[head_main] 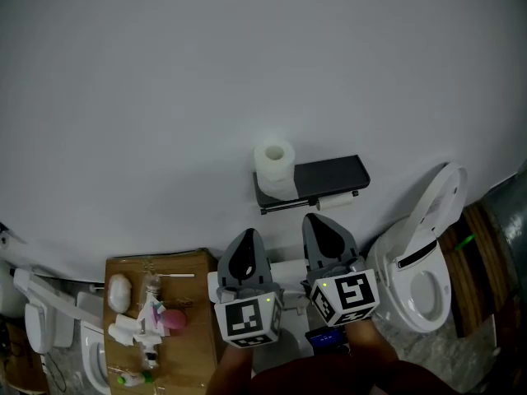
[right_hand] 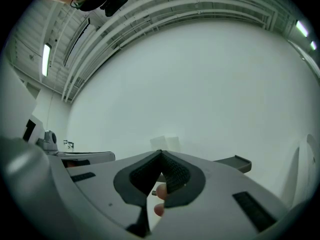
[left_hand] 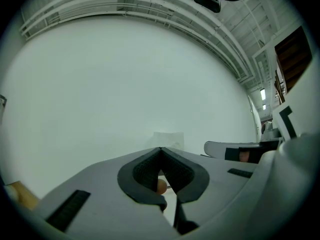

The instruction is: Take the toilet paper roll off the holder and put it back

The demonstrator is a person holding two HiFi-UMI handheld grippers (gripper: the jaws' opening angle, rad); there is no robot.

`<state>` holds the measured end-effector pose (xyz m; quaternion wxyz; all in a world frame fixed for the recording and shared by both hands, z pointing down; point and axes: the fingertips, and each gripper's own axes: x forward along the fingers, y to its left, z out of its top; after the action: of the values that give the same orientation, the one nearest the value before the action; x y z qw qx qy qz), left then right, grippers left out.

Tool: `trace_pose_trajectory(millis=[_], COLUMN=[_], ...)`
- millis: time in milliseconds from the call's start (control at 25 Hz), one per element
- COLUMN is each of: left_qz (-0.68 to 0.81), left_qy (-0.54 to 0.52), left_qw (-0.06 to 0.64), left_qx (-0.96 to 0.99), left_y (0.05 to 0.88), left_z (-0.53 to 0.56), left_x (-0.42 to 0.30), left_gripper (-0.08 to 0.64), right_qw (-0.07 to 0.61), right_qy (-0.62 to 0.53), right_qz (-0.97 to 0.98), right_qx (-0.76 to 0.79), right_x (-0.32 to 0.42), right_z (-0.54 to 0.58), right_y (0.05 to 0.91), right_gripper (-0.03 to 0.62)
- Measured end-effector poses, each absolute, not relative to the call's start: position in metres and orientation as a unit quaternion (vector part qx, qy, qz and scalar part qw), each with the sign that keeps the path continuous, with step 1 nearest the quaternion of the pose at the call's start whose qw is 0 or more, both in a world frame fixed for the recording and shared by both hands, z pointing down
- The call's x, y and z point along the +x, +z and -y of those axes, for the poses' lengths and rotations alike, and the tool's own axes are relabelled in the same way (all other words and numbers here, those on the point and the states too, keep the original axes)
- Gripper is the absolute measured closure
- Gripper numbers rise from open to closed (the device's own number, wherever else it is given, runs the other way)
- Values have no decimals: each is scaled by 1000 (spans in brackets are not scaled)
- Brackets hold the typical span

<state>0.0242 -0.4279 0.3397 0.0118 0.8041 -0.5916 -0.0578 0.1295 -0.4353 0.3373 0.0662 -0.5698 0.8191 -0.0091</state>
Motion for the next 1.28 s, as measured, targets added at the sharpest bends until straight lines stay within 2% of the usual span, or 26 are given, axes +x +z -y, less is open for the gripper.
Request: trace_pose_trajectory(millis=[320,360,400,480,760,960,1280], left_qz=[594,594,595,597,603,605,610], left_qy=[-54,-53,-52,-51,-49,-48,-41], left_qw=[11,11,9,5,15,15,22], left_qx=[803,802,802,800,796,795,791], left_y=[341,342,343,345,345,346,355], left_z=[444,445,446,448,452,453,453], left_x=[23,23,21,19,13,10,2], left_gripper=[555,555,555,555,555,555,555], right_qw=[62,59,56,48,-10,-45,-51], right_qy=[-2,-5,-6,0,10,3,-23], right_qz=[-835,-841,-845,-844,-835,-830,-835], right_qx=[-546,-537,-532,-534,-549,-555,-547], right_x=[117,112,109,106,98,94,86], right_z=[464,468,471,479,518,547,579], right_y=[336,337,337,336,335,339,337], right_gripper=[577,445,393,383,277,243,236])
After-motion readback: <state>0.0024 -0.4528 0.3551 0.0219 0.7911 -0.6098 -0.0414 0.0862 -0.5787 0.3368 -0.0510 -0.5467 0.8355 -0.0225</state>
